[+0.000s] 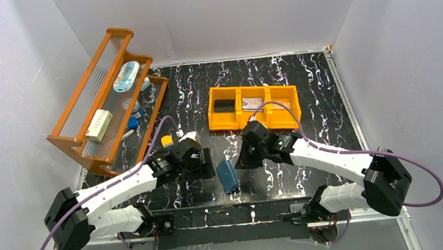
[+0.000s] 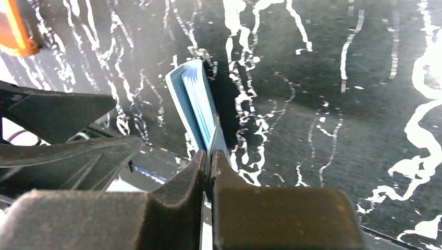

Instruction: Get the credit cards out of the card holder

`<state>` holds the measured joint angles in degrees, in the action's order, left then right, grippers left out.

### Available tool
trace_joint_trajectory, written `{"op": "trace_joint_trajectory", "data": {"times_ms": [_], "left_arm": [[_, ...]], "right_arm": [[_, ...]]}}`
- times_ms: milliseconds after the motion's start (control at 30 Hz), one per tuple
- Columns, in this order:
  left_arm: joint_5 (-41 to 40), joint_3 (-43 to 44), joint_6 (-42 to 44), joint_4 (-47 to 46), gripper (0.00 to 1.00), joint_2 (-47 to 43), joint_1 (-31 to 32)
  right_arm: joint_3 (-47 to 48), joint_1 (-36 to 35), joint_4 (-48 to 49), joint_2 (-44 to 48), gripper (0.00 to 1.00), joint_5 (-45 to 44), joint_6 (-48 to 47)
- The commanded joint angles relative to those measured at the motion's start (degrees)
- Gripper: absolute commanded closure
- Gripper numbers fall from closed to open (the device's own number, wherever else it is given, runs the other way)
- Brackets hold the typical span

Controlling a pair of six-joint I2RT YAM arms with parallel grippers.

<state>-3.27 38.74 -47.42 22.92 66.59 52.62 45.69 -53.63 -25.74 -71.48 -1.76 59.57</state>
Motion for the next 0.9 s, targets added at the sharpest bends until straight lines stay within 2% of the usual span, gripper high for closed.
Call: {"op": "trace_joint_trajectory", "data": {"times_ms": [0, 200, 367, 667, 767, 867], "left_arm": [[-9.7, 2.26, -2.33, 7.54, 0.22, -6.58, -0.33], [-16.93, 2.95, -5.64, 13.97, 0.18, -14.74, -0.46], [-18.46, 2.35, -6.67, 15.76, 0.15, -19.04, -0.53], [-16.66, 3.24, -6.68, 16.2, 0.15, -17.0, -0.58], [-16.71, 4.26, -6.3, 16.19, 0.15, -16.14, -0.54], [-16.9, 4.49, -6.11, 16.06, 0.15, -16.07, -0.53]], "right_arm": [[4.39, -0.14, 5.55, -1.52, 0.99, 7.02, -1.65], [6.46, -0.94, 12.74, -5.82, 0.98, 13.42, -1.58], [7.21, -0.95, 13.51, -8.36, 0.98, 13.33, -0.96], [5.77, -0.82, 17.45, -5.05, 0.96, 14.09, -0.22], [7.02, -0.95, 15.98, -4.59, 0.97, 14.95, -0.38], [6.32, -0.89, 14.32, -3.57, 0.97, 11.98, 0.42]]}}
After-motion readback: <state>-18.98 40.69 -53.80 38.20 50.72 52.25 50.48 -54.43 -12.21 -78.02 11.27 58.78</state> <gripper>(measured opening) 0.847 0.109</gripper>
